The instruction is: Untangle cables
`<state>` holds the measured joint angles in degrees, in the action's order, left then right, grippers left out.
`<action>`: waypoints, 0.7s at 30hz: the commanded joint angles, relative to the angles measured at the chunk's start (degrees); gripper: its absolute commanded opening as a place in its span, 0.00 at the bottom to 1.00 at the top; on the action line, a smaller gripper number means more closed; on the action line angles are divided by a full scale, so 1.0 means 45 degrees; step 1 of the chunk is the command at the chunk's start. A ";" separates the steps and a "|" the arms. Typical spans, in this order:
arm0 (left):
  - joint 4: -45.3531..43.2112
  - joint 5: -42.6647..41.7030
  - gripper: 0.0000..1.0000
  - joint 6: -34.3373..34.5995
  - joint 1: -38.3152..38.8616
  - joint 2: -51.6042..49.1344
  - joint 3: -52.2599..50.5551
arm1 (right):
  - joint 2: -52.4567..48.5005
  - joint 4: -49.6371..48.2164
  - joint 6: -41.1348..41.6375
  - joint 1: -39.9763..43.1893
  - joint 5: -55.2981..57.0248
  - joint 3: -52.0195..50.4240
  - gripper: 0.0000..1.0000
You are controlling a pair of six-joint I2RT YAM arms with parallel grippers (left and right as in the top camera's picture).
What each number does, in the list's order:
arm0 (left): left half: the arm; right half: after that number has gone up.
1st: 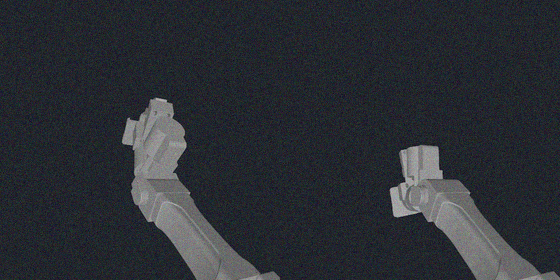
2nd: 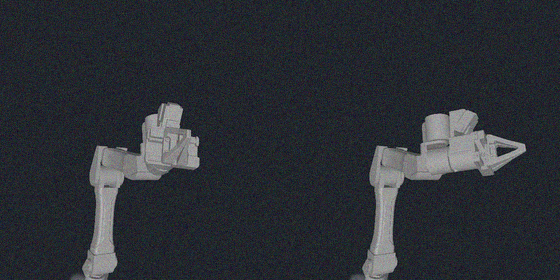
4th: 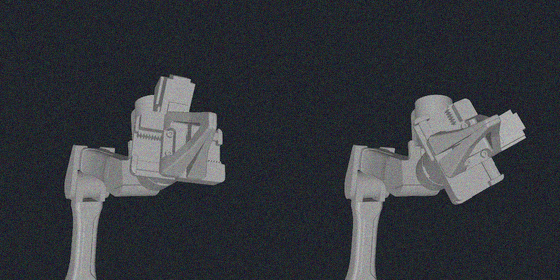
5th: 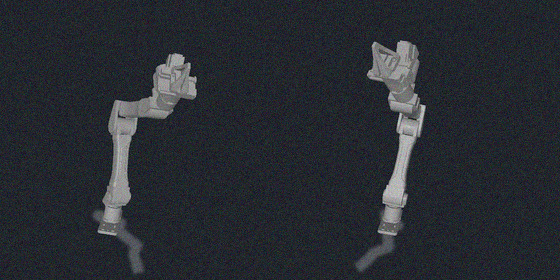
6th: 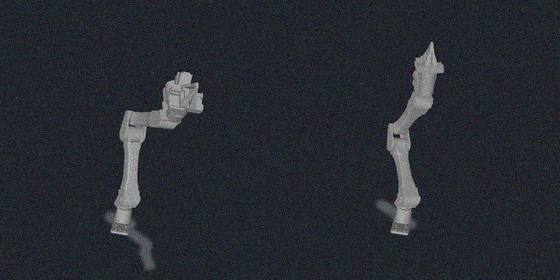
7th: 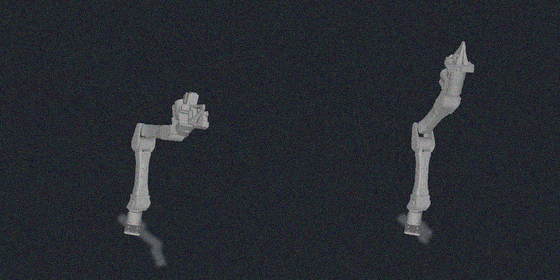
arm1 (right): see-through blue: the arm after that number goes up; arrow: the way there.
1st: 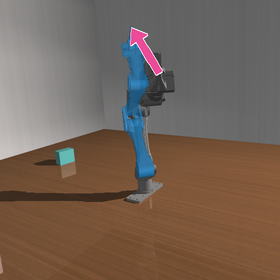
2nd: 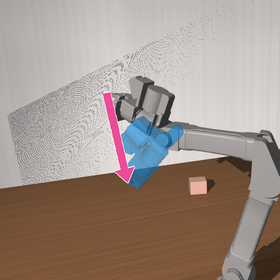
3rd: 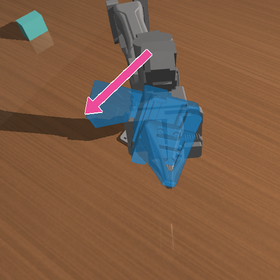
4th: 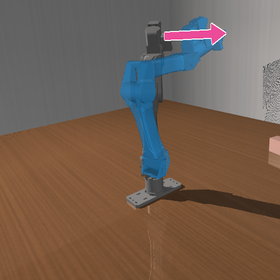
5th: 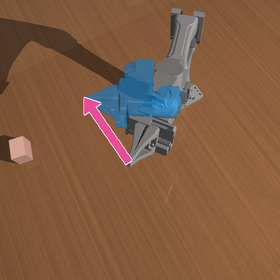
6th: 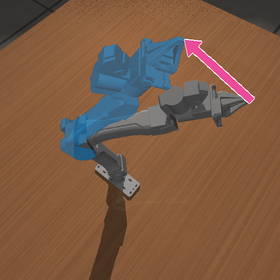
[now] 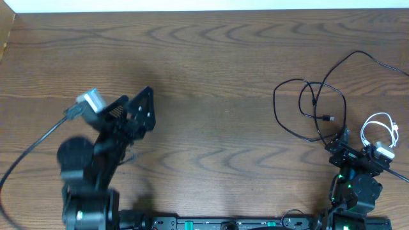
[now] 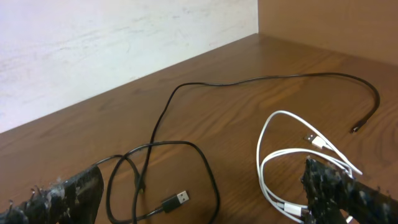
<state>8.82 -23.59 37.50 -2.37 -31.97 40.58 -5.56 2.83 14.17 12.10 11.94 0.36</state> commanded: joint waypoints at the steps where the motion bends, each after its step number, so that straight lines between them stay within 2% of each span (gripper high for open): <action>1: 0.0019 0.0117 0.98 -0.0073 -0.0029 0.0903 0.0053 | -0.0010 0.0073 -0.0121 0.0044 -0.0024 -0.0010 0.99; 6: 0.0019 0.0117 0.98 -0.0073 -0.0029 0.1423 0.0053 | 0.1287 -0.0107 -0.0121 -0.0238 -0.0015 -0.0010 0.99; 11: 0.0661 0.0117 0.98 -0.0078 -0.0029 0.1379 0.0053 | 0.1175 0.0097 -0.0121 -0.1491 -0.0029 -0.0010 0.99; 16: 0.2225 0.0121 0.98 -0.0078 -0.0029 0.1389 0.0039 | 0.1175 0.0049 -0.0117 -0.2545 -0.0034 -0.0010 0.99; 21: 0.2691 0.0121 0.98 -0.0078 -0.0029 0.2229 -0.0597 | 0.1175 0.0044 -0.0121 -0.2686 -0.0029 -0.0010 0.99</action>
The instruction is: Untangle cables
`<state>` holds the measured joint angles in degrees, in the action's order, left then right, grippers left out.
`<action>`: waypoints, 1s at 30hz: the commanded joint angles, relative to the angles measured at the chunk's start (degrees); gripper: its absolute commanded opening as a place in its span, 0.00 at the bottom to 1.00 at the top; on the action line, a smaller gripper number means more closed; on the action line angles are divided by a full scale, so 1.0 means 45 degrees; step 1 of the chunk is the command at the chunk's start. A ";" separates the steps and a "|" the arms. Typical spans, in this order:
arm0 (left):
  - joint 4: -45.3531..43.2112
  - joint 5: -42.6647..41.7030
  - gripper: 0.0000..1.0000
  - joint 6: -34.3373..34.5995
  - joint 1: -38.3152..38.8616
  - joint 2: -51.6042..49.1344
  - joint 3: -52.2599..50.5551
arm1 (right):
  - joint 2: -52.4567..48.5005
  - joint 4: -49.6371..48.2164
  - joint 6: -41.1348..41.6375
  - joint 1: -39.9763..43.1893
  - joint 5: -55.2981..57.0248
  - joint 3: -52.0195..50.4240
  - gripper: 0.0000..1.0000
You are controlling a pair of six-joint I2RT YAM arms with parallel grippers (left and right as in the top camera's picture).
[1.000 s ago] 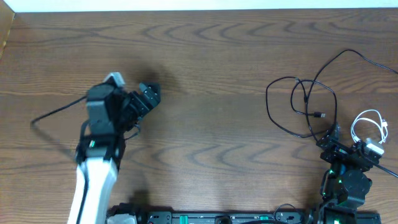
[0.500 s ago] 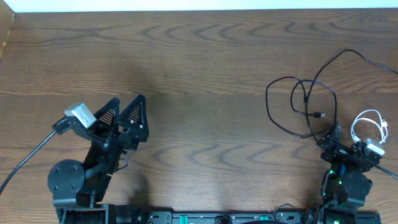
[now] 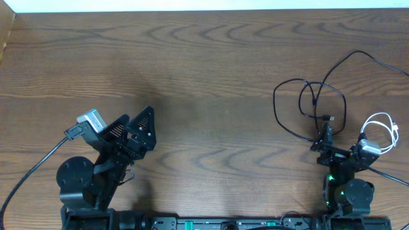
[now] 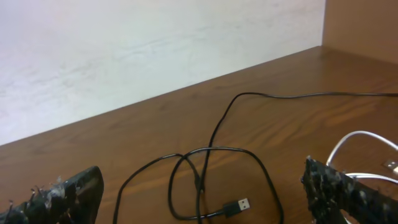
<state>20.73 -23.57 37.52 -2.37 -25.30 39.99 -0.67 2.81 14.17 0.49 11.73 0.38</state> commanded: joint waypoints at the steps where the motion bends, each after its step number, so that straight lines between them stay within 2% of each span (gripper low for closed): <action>1: 0.0044 0.0112 0.98 -0.0083 -0.0029 0.1025 -0.0622 | 0.0087 0.0049 -0.0121 -0.0107 0.0015 -0.0015 0.99; 8: 0.0015 0.0117 0.98 -0.0083 -0.0029 0.3580 -0.1797 | 0.0087 0.0049 -0.0121 -0.0107 0.0019 -0.0015 0.99; 14: 0.0015 0.0117 0.98 -0.0078 -0.0029 0.5600 -0.1948 | 0.0087 0.0053 -0.0121 -0.0107 0.0019 -0.0015 0.99; 30: -0.0107 0.0733 0.98 -0.0078 -0.0102 0.5605 -0.1802 | 0.0087 0.0053 -0.0121 -0.0107 0.0019 -0.0015 0.99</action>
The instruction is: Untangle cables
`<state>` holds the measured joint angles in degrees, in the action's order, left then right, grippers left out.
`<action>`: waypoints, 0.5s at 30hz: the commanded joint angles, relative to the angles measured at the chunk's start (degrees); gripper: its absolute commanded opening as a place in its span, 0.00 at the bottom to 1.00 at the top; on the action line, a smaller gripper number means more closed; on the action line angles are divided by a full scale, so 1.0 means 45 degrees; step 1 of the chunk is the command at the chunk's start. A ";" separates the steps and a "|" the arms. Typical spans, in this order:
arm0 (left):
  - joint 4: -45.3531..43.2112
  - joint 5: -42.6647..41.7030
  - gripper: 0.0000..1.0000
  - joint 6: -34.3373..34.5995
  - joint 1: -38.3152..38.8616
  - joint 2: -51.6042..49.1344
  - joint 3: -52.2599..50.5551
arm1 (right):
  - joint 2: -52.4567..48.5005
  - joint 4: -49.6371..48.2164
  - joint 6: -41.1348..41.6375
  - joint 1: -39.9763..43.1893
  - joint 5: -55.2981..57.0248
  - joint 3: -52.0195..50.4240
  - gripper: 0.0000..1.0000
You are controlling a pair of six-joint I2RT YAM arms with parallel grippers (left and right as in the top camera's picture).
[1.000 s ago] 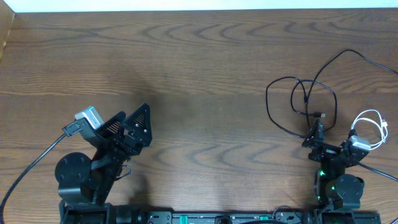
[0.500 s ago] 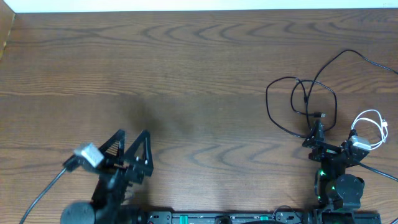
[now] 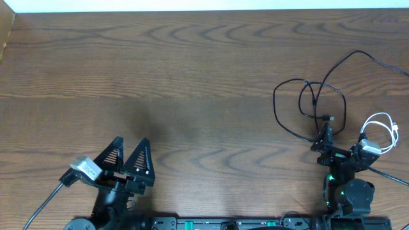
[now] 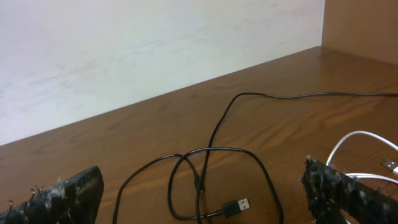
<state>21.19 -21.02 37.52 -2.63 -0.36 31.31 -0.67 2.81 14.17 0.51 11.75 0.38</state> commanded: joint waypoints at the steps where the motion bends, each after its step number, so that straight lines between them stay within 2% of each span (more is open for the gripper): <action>1: -0.0355 0.0165 0.98 -0.0083 0.0010 0.0063 0.0126 | 0.0087 0.0053 -0.0121 -0.0112 0.0015 -0.0015 0.99; 11: -0.2492 0.0165 0.98 -0.0083 0.0102 0.0068 0.0117 | 0.0087 0.0053 -0.0121 -0.0112 0.0015 -0.0015 0.99; 15: -0.2735 0.0384 0.98 -0.0350 0.0102 0.0068 0.0102 | 0.0087 0.0053 -0.0121 -0.0112 0.0015 -0.0015 0.99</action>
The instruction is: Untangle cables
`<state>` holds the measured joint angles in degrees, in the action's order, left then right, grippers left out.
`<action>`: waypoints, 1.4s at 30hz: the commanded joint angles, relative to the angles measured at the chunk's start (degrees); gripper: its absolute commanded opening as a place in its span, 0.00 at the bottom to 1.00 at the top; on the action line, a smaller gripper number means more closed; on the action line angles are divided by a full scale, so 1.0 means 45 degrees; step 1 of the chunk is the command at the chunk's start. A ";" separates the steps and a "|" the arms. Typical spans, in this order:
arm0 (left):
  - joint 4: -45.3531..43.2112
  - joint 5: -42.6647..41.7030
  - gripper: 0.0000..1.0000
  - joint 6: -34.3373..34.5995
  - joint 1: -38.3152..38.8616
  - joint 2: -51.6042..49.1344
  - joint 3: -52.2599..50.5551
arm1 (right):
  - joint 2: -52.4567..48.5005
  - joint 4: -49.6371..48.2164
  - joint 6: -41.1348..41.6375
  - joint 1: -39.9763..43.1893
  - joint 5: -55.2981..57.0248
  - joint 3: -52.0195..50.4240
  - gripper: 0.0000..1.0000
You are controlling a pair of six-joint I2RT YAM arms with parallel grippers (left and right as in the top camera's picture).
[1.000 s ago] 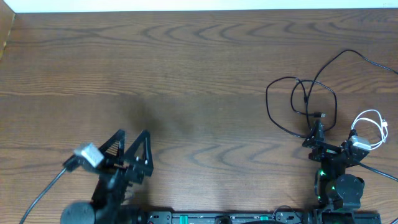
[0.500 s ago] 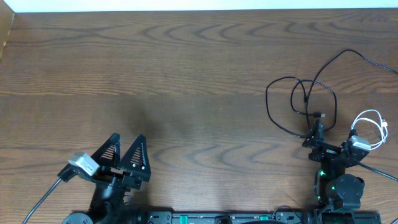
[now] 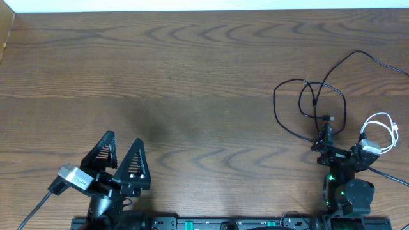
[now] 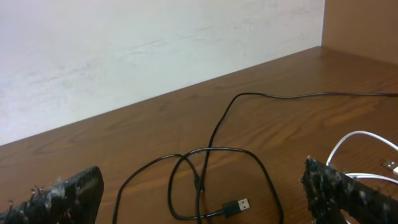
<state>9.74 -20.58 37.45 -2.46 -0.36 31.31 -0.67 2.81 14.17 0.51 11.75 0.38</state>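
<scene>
A black cable [image 3: 310, 105] lies at the right in two overlapping loops, and its long tail runs off to the far right edge. Its USB plug [image 4: 239, 205] lies flat on the wood. A white cable [image 3: 381, 125] is coiled just right of it. My right gripper [image 3: 344, 142] stands open at the near edge, and the plug and the near side of the loops [image 4: 205, 155] lie between its wide-set fingers [image 4: 65, 198]. The white cable [image 4: 360, 138] shows by the right finger. My left gripper [image 3: 120, 160] is open and empty at the near left.
The wooden table [image 3: 204, 76] stretches bare between the two arms. A pale wall [image 4: 137, 43] rises behind the far edge, and a brown side panel [image 4: 364, 28] stands at the right end.
The left arm has shifted slightly left along the near edge, its gripper still open. The right arm and both cables have not moved.
At first my left gripper was open over the left middle of the table and my right gripper faced the white cable. Then the right gripper stood further left, facing the black loops, where it stays. The left arm stood nearer the front edge each time.
</scene>
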 commanded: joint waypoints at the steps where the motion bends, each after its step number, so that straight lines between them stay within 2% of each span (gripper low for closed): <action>1: -0.0408 0.0607 0.98 -0.0627 0.0068 0.0068 0.0073 | 0.0087 0.0053 -0.0121 -0.0112 0.0015 -0.0015 0.99; 4: -0.0899 0.1637 0.98 -0.0947 0.0078 0.0068 -0.0155 | 0.0087 0.0053 -0.0121 -0.0112 0.0015 -0.0015 0.99; 11: -0.1341 0.5693 0.98 -0.0937 0.0724 0.0068 -0.1141 | 0.0087 0.0053 -0.0121 -0.0112 0.0015 -0.0015 0.99; 16: -0.1341 0.7174 0.98 -0.0937 0.1044 0.0068 -0.1948 | 0.0087 0.0053 -0.0121 -0.0112 0.0015 -0.0015 0.99; 42: -0.1530 0.7252 0.98 -0.0933 0.1685 0.0068 -0.6062 | 0.0087 0.0053 -0.0121 -0.0112 0.0015 -0.0015 0.99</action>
<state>3.64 11.11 34.26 4.58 -0.36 5.63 -0.67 2.81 14.17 0.51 11.75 0.38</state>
